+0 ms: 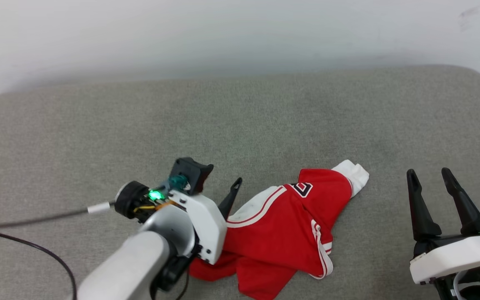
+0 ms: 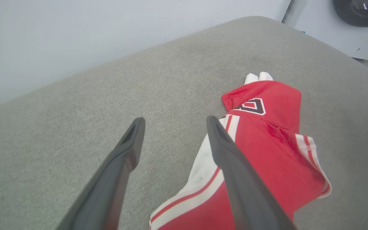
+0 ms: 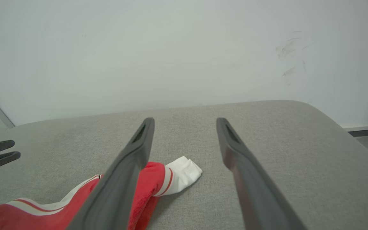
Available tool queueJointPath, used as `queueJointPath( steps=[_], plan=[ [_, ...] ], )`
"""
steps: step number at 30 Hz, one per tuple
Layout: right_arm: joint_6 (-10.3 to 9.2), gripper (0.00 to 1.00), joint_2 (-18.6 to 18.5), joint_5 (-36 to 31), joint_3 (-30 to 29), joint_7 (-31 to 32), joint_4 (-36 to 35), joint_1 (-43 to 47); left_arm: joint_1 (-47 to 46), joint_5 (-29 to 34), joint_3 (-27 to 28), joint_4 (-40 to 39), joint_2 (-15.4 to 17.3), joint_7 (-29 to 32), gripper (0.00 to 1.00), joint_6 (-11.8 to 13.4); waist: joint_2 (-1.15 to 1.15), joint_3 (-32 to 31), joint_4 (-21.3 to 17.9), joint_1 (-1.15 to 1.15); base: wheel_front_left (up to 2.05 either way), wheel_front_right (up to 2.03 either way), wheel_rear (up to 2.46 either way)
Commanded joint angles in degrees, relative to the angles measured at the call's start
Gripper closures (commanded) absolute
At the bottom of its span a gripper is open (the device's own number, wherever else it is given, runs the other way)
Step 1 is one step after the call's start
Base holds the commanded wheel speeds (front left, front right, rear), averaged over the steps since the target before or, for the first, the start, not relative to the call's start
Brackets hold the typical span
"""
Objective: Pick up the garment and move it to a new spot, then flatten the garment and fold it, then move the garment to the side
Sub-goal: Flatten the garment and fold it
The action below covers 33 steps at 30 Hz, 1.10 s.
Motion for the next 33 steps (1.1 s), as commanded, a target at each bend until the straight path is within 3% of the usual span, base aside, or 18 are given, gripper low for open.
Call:
queueJointPath(
  steps=[1, 2, 10, 16, 17, 18, 19, 20, 27, 33],
  plan=[
    [-0.02, 0.0, 0.11, 0.17, 0.31, -0.09, -0.42, -0.37, -1.53, -1.17, -0.08, 0.64, 1.16, 2.44, 0.0, -1.72, 0.0, 1.57, -0.49, 0.0, 0.0, 0.0, 0.0],
    [-0.02, 0.0, 0.11, 0.17, 0.31, -0.09, -0.42, -0.37, -1.53, -1.17, -0.08, 0.64, 1.16, 2.44, 0.0, -1.72, 0.0, 1.57, -0.49, 0.0, 0.0, 0.0, 0.0],
    [-0.02, 0.0, 0.12, 0.78, 0.71, -0.93, -0.11, -2.87, -8.42, -4.99, -4.07, 6.27, 2.83, 16.83, 0.0, -9.73, 0.0, 7.46, -1.83, 0.0, 0.0, 0.0, 0.0],
    [-0.02, 0.0, 0.12, 1.22, 0.94, -2.0, 1.69, -4.09, -10.04, -6.54, -9.47, 13.78, 1.41, 28.13, 0.0, -12.35, 0.0, 9.54, -3.13, 0.0, 0.0, 0.0, 0.0],
    [-0.02, 0.0, 0.12, 1.27, 0.9, -2.12, 1.85, -4.13, -9.74, -6.7, -10.13, 14.38, 1.31, 29.15, 0.06, -12.47, 0.0, 9.53, -3.19, 0.0, 0.0, 0.0, 0.0],
    [-0.02, 0.0, 0.12, 1.28, 0.88, -2.22, 1.99, -4.14, -9.49, -6.7, -10.67, 14.84, 1.09, 29.58, 0.34, -12.57, 0.0, 9.5, -3.2, 0.0, 0.0, 0.0, 0.0],
    [-0.02, 0.0, 0.12, 1.33, 0.81, -2.28, 2.16, -4.13, -9.3, -6.55, -11.04, 15.13, 0.82, 29.58, 0.72, -12.69, 0.0, 9.48, -3.19, 0.0, 0.0, 0.0, 0.0],
    [-0.02, 0.0, 0.12, 1.37, 0.74, -2.28, 2.33, -4.12, -9.23, -6.29, -11.36, 15.31, 0.6, 29.21, 1.0, -12.73, 0.0, 9.4, -3.17, 0.0, 0.0, 0.0, 0.0],
    [-0.02, 0.0, 0.12, 1.15, 0.14, -1.86, 2.7, -3.63, -10.84, -2.5, -8.02, 12.87, 0.42, 17.86, 1.0, -8.89, 0.0, 7.74, -1.77, 0.0, 0.0, 0.0, 0.0],
    [-0.02, 0.0, 0.11, 0.83, -0.42, -0.96, 2.35, -2.4, -8.66, -0.84, -2.91, 8.05, 2.8, 9.01, 1.0, -1.91, 0.0, 5.36, 0.16, 0.0, 0.0, 0.0, 0.0]
  ],
)
